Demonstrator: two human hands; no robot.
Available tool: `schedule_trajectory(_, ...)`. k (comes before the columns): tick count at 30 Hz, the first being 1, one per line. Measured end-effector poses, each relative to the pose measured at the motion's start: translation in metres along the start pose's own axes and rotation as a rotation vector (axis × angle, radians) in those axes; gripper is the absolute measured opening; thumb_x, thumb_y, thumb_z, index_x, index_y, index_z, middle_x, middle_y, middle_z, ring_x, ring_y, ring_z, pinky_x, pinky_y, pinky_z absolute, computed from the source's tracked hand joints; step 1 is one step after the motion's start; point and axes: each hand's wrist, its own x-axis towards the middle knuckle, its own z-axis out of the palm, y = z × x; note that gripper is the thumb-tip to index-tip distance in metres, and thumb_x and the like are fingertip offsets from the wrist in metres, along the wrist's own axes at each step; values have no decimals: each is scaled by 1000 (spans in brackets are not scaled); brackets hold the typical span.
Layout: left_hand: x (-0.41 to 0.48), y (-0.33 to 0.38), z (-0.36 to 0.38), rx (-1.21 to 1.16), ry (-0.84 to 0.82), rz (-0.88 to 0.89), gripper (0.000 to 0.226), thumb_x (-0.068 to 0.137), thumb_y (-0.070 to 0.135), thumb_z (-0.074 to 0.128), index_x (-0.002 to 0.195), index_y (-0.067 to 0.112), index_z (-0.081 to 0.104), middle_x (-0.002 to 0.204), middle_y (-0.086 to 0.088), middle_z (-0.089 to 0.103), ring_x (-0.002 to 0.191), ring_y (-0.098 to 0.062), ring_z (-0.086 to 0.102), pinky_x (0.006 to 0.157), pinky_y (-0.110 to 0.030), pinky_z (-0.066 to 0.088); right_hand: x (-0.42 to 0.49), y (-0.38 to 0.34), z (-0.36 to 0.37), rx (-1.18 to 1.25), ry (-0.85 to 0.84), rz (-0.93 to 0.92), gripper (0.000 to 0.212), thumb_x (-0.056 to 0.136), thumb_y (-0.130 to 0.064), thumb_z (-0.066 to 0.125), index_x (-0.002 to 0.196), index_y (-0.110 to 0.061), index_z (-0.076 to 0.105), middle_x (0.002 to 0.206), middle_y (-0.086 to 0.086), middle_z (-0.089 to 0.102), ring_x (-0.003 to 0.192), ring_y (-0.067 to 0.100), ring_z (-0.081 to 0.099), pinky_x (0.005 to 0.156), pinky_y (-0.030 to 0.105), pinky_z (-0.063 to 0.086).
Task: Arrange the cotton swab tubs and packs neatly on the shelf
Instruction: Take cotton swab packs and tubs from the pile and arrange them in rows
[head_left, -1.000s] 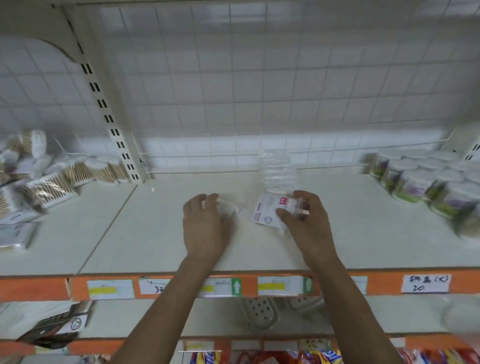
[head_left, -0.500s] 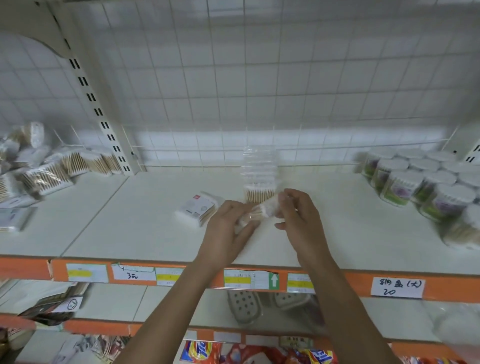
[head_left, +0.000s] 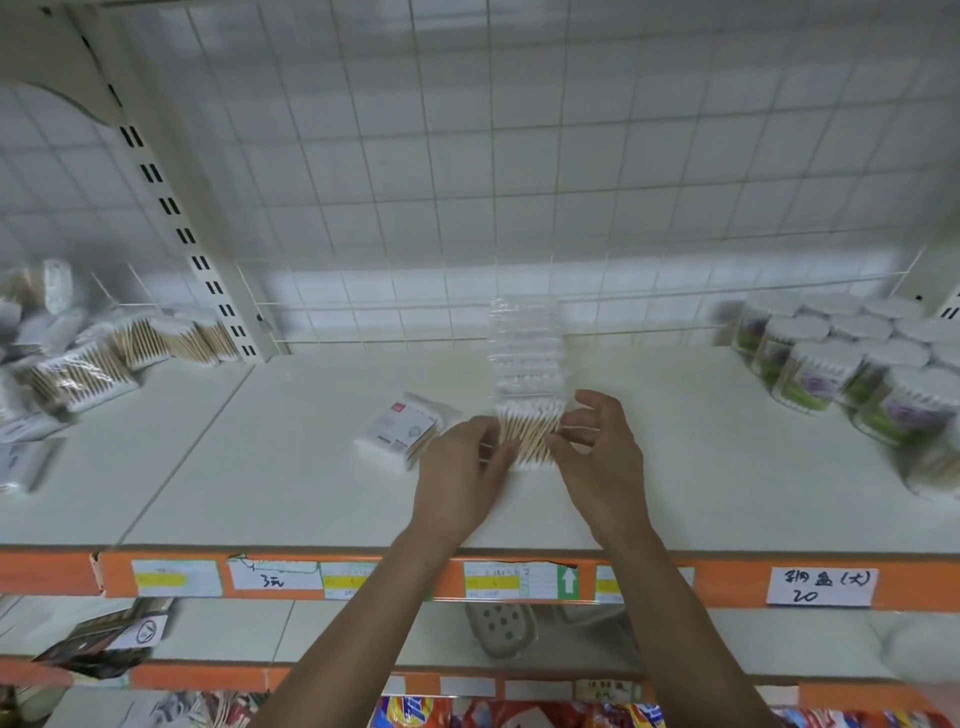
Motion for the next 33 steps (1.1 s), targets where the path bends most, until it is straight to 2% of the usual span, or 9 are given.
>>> schedule_trajectory(4, 4, -1, 3, 43, 0, -3, 22, 86, 23, 65, 71, 19, 50, 56, 14, 45, 51, 5, 45, 52, -11, 27, 1, 1, 4, -12, 24, -6, 51, 82, 1, 65, 126, -17, 46, 94, -9, 57, 89, 7, 58, 67, -3, 40)
schedule_trajectory(7, 6, -4, 5, 40, 6, -11, 14, 86, 25, 66, 91, 13, 63, 74, 11, 55, 55, 7, 44, 59, -16, 28, 3, 2, 6, -29, 46, -12, 51, 81, 2, 65, 125, -17, 46, 92, -9, 57, 90, 8, 58, 67, -2, 40)
schedule_trajectory(11, 9, -2, 4, 32, -8, -9, 26, 86, 26, 67, 107, 12, 64, 93, 2, 68, 67, 1, 50, 64, -12, 31, 5, 3, 9, -48, 73, -18, 51, 81, 2, 65, 124, -16, 46, 92, -8, 57, 91, 8, 58, 67, 0, 41)
schedule_trajectory(16, 9, -1, 3, 40, 1, -10, 29, 85, 28, 68, 109, 12, 64, 96, 0, 70, 78, -9, 63, 68, -13, 37, 4, 7, 11, -87, 94, -17, 50, 82, 1, 65, 126, -14, 45, 99, 0, 58, 92, 12, 57, 67, 2, 40)
schedule_trajectory(19, 8, -3, -3, 53, -8, -13, 39, 86, 36, 66, 119, 15, 61, 103, 1, 69, 90, -11, 64, 78, -18, 44, 1, 3, 10, -143, 183, -65, 49, 80, -1, 67, 124, -13, 47, 106, 3, 56, 88, 12, 54, 66, 8, 39)
schedule_trajectory(23, 11, -11, -21, 95, -8, -24, 35, 87, 21, 63, 122, 14, 60, 111, -2, 65, 99, -16, 61, 86, -25, 45, -2, -15, 9, -133, 267, -199, 38, 81, 0, 63, 115, -14, 54, 98, 1, 59, 78, 9, 56, 63, 7, 43)
schedule_trajectory(28, 15, -31, -39, 297, 76, -22, 36, 81, 18, 67, 116, 10, 64, 112, -12, 64, 105, -34, 55, 82, -37, 46, -11, -34, 38, -121, 142, -326, 26, 82, 2, 61, 101, -16, 63, 92, -3, 64, 75, 7, 60, 65, 7, 44)
schedule_trajectory(31, 13, -45, -45, 409, 22, -133, 46, 81, 33, 67, 120, 10, 60, 119, -15, 58, 114, -38, 47, 84, -42, 46, -18, -34, 62, -127, -18, -341, 21, 84, -1, 61, 100, -14, 64, 90, -3, 64, 79, 4, 59, 64, 4, 42)
schedule_trajectory(33, 11, -51, -49, 488, -52, -205, 48, 83, 43, 60, 124, 17, 54, 125, -8, 52, 117, -34, 43, 89, -40, 42, -21, -31, 75, -141, -97, -333, 19, 84, -3, 61, 99, -15, 64, 91, -4, 65, 74, 1, 58, 64, 5, 42)
